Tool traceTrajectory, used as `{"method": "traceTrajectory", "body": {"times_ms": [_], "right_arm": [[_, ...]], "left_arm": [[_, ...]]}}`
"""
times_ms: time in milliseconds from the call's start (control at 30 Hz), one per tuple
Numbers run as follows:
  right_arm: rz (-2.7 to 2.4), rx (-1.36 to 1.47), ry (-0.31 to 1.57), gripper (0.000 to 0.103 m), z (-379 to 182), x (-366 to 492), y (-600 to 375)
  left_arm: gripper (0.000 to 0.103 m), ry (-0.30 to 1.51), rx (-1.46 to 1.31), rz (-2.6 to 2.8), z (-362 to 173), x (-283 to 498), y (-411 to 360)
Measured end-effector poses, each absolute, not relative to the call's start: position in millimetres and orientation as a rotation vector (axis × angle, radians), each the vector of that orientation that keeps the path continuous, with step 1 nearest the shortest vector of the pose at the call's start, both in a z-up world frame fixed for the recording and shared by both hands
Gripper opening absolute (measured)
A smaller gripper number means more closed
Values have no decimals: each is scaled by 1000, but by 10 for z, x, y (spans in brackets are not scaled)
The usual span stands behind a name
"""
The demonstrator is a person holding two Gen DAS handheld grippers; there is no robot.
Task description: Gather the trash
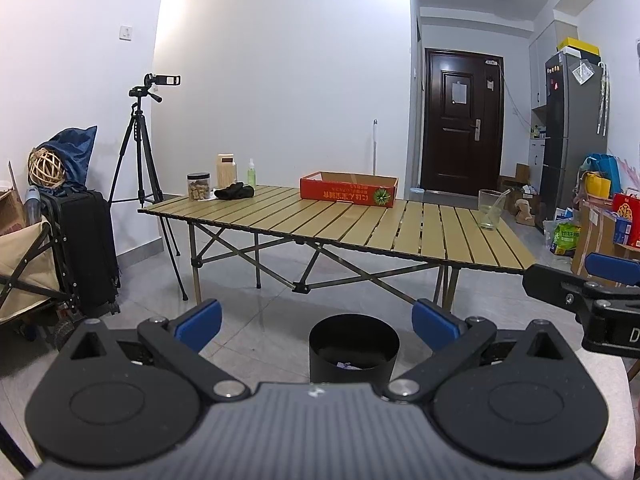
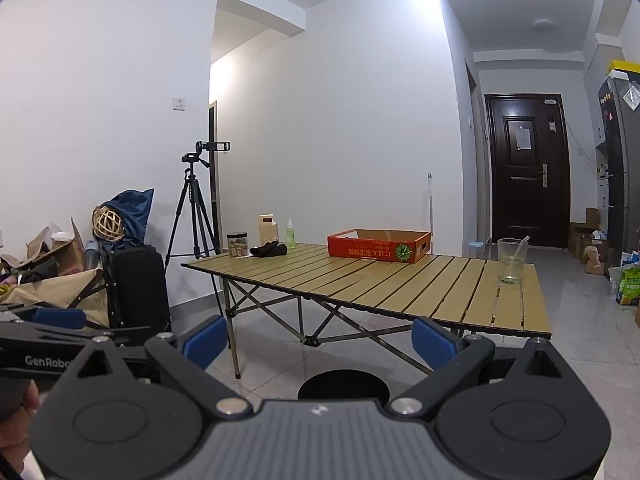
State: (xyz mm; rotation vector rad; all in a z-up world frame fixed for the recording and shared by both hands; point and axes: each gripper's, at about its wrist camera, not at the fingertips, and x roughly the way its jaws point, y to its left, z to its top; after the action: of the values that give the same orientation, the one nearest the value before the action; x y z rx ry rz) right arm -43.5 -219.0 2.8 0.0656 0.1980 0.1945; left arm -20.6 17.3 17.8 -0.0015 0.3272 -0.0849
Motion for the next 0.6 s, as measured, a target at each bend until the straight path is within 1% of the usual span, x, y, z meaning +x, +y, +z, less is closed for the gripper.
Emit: {"method": "traceTrajectory", "body": {"times_ms": [600], "right_arm": [[209,49,200,99,11,-419,-2114]], "left_arm": [[103,326,-1,-79,197,-225,194]]}}
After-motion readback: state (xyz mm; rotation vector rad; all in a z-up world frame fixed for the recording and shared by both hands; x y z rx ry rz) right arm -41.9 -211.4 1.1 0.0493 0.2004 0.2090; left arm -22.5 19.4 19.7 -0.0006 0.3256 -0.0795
